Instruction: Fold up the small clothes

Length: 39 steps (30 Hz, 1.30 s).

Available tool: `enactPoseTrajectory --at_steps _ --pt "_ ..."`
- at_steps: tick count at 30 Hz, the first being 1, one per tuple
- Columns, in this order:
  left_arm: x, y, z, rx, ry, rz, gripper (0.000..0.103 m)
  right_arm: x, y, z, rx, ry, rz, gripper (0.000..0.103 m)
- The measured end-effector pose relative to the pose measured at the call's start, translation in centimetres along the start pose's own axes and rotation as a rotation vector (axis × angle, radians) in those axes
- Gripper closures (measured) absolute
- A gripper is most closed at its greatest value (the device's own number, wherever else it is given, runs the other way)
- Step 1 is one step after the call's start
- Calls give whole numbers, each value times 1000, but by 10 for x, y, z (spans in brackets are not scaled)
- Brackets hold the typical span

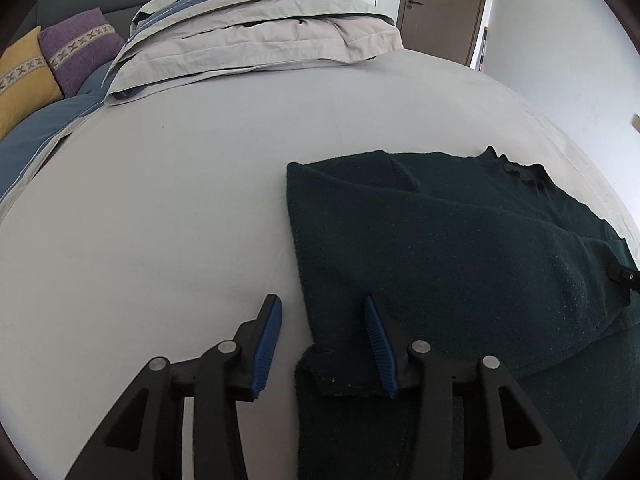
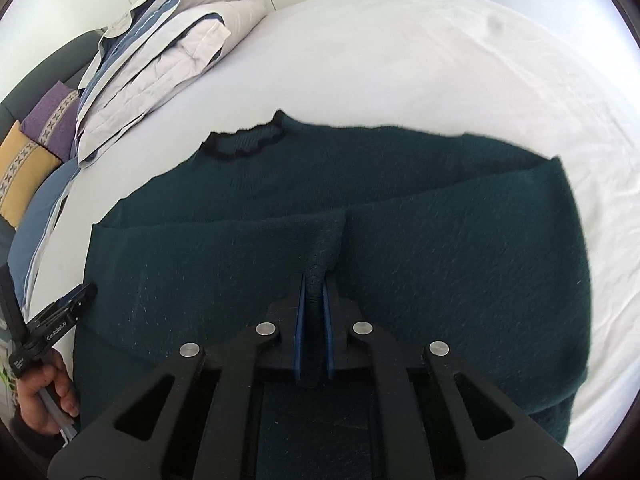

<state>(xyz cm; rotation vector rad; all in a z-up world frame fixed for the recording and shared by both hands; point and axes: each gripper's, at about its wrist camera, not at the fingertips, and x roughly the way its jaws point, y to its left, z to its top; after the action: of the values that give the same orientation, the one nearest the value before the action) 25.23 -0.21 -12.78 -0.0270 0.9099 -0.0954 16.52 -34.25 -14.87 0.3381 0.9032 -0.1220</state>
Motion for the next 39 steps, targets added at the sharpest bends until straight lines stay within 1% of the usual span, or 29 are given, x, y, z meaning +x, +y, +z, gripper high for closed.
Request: enactPoseTrajectory --at_steps 5,8,9,12,13,14,15,16,17,18,19,20,21,22,23,25,28,31,35,36,39 --pt "-2 -1 -5 -4 -18 2 54 2 -3 -2 12 -16 -5 97" --pt "-1 0 -9 0 -20 5 53 14 -9 -9 -7 -11 2 97" --pt "1 1 -7 0 -16 2 53 17 -13 -10 -6 -17 18 97" --pt "1 7 -5 -14 -2 -23 52 14 -27 -9 54 -8 90 96" --pt "0 9 -3 -17 6 -34 52 10 -29 -10 71 3 101 93" --pt "-3 13 -3 -16 11 -39 51 5 -31 -12 82 7 95 89" --pt "-7 16 -4 -12 11 -29 49 -2 -31 -14 87 5 85 87" --pt "-13 21 -7 -4 4 -8 48 -13 -32 -18 85 -4 75 80" --pt "-19 25 -10 -1 0 3 48 -25 -33 -24 84 -19 64 68" --pt "-26 31 -14 -3 -6 8 48 -35 -35 -30 87 -34 61 60" --pt "-35 36 -18 -5 -16 11 48 -50 -39 -39 97 -61 63 47" --pt "-45 41 -22 -1 -28 36 49 -66 -43 -48 105 -85 68 41" --pt "-56 46 -27 4 -41 77 49 -79 -46 -57 109 -99 71 41" --pt "-68 54 -34 -7 -54 90 49 -94 -51 -69 116 -109 76 41" --pt "-80 65 -41 -29 -61 83 49 -105 -55 -79 125 -114 80 41" --pt "-100 73 -55 -58 -66 73 48 -129 -64 -104 137 -117 89 41" --pt "-129 80 -88 -83 -42 28 42 -159 -73 -143 124 -109 81 41" --pt "-148 81 -126 -83 15 -8 38 -179 -80 -180 112 -90 54 41" --pt "-163 86 -172 -140 127 -127 38 -199 -92 -227 128 -55 50 41" --pt "-166 87 -181 -152 147 -149 38 -204 -95 -237 132 -50 51 41" --pt "-176 89 -202 -158 181 -182 38 -213 -103 -260 156 -37 65 41"
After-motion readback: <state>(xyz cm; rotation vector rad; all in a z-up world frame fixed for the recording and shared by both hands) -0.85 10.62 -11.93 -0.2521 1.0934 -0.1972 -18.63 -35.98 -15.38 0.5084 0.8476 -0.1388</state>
